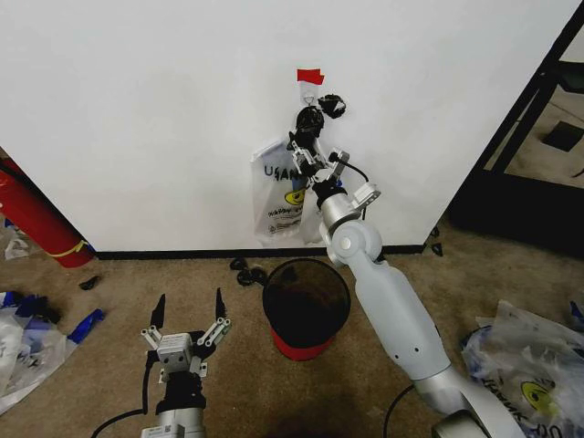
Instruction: Pick up the garbage bag from the wall and place it over the trash bin.
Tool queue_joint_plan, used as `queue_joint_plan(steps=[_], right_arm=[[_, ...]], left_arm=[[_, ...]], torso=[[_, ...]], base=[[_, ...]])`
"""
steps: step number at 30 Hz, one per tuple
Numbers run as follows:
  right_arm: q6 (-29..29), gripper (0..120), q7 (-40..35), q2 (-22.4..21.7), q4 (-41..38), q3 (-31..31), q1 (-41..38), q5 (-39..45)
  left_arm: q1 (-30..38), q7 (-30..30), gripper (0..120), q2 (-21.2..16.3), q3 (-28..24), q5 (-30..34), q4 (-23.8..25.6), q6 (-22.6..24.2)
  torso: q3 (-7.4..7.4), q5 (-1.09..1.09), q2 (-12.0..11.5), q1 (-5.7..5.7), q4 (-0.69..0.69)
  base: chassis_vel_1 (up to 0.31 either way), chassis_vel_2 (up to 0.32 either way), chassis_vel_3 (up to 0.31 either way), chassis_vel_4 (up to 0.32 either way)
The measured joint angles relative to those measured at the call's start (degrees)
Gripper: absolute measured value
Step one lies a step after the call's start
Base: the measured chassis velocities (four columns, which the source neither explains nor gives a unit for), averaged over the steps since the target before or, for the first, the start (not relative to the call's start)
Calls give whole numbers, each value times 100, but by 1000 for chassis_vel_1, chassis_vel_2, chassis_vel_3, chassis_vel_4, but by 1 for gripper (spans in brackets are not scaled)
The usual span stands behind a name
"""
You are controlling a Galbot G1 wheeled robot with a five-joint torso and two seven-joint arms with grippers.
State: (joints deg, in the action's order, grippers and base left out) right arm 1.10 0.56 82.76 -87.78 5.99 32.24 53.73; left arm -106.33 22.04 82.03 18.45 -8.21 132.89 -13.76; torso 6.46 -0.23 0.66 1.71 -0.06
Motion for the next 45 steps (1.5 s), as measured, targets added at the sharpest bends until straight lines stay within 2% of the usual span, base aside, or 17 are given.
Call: queue_joint_plan(steps=[2, 6, 7, 19, 29, 45], right_arm=[[0, 20, -6, 0, -1, 1, 0, 1], [0, 1, -70, -3, -19, 20, -2, 24], [-2, 0, -90, -8, -40, 27, 2, 29], [-79, 0, -177, -240, -666, 121, 498, 13], [-89, 0, -93, -632, -1825, 223, 1983, -456], [27, 0, 200, -1002, -3029, 624, 3734, -1254]], left_arm=[[-1, 1, 100, 0, 0, 0, 1, 0], [-6, 15, 100, 0, 2, 0, 11, -1], [-6, 16, 100, -2, 2, 1, 11, -3], [-7, 20, 100, 7, -27, 1, 12, -21], [-5, 32, 100, -4, -103, -4, -8, -59], [-5, 38, 100, -144, -181, 22, -7, -119]], torso=[[0, 0, 0, 0, 0], [0, 0, 0, 0, 0], [0, 0, 0, 0, 0], [0, 0, 0, 0, 0], [-1, 0, 1, 0, 0], [-1, 0, 2, -1, -1]], base=[[0, 0, 0, 0], [0, 0, 0, 0], [0, 0, 0, 0], [0, 0, 0, 0], [0, 0, 0, 0], [0, 0, 0, 0]])
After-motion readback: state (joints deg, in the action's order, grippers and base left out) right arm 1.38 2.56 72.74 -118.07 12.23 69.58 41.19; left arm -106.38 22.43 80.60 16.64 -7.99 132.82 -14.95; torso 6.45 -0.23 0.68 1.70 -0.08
